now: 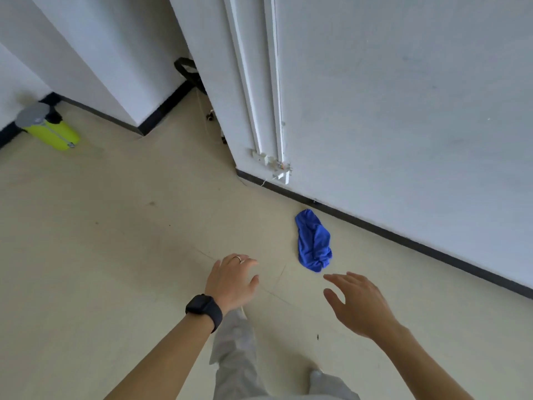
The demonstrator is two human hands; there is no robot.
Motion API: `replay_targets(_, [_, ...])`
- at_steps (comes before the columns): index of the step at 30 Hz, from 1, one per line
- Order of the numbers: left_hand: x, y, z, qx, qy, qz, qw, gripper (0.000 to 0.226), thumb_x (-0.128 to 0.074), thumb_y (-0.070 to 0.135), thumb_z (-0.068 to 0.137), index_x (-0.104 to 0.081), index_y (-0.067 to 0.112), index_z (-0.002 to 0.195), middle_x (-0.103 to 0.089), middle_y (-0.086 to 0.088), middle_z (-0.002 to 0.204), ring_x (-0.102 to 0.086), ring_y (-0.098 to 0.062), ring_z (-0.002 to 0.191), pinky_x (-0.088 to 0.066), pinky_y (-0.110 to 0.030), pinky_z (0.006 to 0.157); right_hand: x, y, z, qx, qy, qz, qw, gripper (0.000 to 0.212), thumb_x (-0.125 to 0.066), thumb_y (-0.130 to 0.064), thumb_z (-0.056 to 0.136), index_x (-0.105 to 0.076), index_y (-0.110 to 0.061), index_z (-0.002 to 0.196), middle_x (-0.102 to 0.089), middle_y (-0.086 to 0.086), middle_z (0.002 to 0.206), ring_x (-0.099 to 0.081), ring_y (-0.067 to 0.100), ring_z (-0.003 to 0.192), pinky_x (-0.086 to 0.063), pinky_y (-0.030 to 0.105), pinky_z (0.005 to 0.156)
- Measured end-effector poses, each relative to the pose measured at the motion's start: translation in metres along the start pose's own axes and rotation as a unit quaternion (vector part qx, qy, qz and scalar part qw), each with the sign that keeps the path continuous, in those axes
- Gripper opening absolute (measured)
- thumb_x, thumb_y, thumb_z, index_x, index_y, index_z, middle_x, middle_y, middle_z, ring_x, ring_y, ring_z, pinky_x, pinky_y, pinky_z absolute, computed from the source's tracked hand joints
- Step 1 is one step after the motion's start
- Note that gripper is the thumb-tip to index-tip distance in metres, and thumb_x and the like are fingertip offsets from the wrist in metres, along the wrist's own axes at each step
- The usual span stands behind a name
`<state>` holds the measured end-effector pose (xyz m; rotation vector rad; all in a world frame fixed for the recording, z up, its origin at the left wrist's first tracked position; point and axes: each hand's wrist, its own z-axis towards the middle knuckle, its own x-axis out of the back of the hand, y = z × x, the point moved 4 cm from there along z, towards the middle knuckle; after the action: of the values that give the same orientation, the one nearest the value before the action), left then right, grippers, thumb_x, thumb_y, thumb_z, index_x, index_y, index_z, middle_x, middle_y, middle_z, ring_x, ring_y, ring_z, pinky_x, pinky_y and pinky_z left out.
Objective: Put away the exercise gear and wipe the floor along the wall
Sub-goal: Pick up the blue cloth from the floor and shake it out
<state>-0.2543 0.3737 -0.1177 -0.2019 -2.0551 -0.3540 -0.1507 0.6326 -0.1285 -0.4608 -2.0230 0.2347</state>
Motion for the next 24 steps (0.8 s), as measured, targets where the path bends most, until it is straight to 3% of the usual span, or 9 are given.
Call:
replay_targets(8, [-0.059,-0.065,0.168,-0.137,-0.173,0.104,0.970,0.048,-0.043,0.047,0.096,-0.048,0.033,0.142,-0.047,0.004,0.149,-0.033,-0.016,0.142,-0.027,-0.040,0.115,-0.084,-0.019,0.110,-0.203,-0.062,0.100,0.972,0.048,-0.036,-0.047,0.103,-0.038,-0.035,0.150,-0.046,-0.015,0.150,-0.033,0.016,0.144,-0.030,0.032,0.114])
replay_targets(12, [-0.101,-0.098,0.236,-0.164,-0.208,0.151,0.952,0.047,-0.042,0.042,0.097,-0.047,0.031,0.142,-0.046,0.006,0.149,-0.032,-0.016,0.142,-0.026,-0.040,0.113,-0.144,-0.014,0.159,-0.267,-0.092,0.149,0.948,0.048,-0.039,-0.043,0.103,-0.041,-0.032,0.149,-0.048,-0.012,0.149,-0.038,0.017,0.141,-0.037,0.033,0.109])
replay_targets(18, [-0.198,-0.132,0.324,-0.194,-0.250,0.244,0.917,0.045,-0.043,0.039,0.097,-0.049,0.027,0.139,-0.047,0.004,0.147,-0.035,-0.019,0.139,-0.027,-0.042,0.110,-0.256,0.012,0.233,-0.314,-0.158,0.198,0.915,0.050,-0.039,-0.038,0.101,-0.038,-0.029,0.150,-0.049,-0.006,0.149,-0.044,0.023,0.136,-0.042,0.037,0.103])
replay_targets(24, [-0.325,-0.148,0.392,-0.184,-0.247,0.209,0.928,0.050,-0.043,0.041,0.097,-0.042,0.027,0.145,-0.036,-0.001,0.157,-0.028,-0.023,0.145,-0.028,-0.043,0.113,-0.364,0.058,0.319,-0.321,-0.158,0.225,0.906,0.052,-0.040,-0.034,0.102,-0.032,-0.024,0.153,-0.048,0.000,0.148,-0.041,0.026,0.136,-0.043,0.040,0.102])
